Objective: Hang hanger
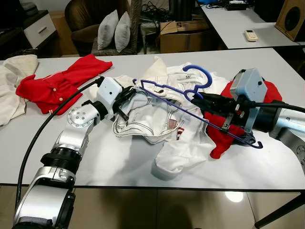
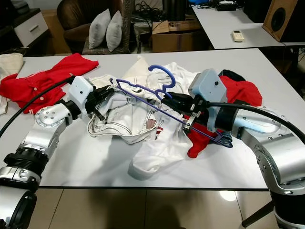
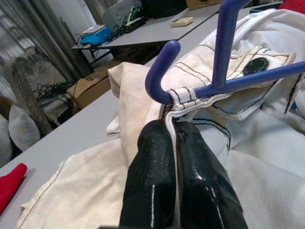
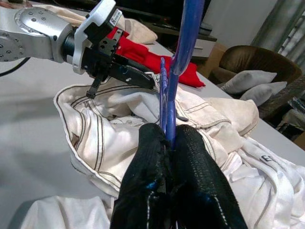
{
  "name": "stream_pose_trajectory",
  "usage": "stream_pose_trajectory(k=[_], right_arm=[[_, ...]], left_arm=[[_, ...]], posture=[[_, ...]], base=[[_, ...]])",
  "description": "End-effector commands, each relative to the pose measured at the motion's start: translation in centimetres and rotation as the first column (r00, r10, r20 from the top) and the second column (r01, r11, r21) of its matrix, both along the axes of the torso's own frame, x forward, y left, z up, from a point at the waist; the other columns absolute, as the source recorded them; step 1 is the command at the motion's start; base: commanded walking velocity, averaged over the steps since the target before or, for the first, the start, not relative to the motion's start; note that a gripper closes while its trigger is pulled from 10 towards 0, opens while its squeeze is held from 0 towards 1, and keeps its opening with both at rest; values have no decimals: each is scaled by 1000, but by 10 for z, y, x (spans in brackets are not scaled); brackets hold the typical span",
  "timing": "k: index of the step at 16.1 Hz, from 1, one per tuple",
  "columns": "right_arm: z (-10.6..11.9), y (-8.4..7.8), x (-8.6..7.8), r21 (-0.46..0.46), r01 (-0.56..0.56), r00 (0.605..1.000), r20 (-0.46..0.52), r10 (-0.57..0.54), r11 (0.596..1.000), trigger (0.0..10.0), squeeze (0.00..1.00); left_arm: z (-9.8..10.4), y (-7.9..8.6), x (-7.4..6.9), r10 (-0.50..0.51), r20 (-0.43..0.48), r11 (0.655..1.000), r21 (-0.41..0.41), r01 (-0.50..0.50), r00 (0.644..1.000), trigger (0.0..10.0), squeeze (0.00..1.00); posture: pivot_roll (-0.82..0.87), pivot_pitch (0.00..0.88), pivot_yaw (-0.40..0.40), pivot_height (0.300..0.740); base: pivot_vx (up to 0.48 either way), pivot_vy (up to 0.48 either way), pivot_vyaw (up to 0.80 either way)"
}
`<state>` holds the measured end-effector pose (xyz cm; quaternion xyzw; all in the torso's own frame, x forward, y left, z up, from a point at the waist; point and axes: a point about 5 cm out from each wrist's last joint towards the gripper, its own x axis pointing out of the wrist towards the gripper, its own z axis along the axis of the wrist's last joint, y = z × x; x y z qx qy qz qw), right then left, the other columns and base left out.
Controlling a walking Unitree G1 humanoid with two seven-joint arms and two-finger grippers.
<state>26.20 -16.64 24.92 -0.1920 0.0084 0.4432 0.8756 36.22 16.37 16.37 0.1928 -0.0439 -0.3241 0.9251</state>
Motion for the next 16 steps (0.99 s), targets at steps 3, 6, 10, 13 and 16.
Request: stream_pose_trajectory(k=[3,6,10,13,16], right_arm=[[6,0,-1,-42,-29,999,12,30,999,10000,0],[5,-11,6,-176,-33,999,-48,25,984,10000,0],[14,-28,15,-362,-115,988,-139,68,925,10000,0],[20,-36,16,-464,-202,974,-185,128,863,10000,0],[43,-41,33,-542,-240,969,-181,167,805,10000,0]], left_arm=[[6,1,0,-42,56,990,133,35,998,0,0],[27,-4,2,-148,183,930,361,73,972,0,0],[60,-11,6,-323,243,787,606,117,915,0,0],[68,-16,5,-424,223,707,688,166,878,0,0],[52,-38,-3,-593,73,535,780,324,802,0,0]], posture=[[-276,0,131,740],[-291,0,130,740],[-270,0,104,740],[-264,0,98,740],[-267,0,93,740]], base=[[0,0,0],[0,0,0],[0,0,0],[0,0,0],[0,0,0]])
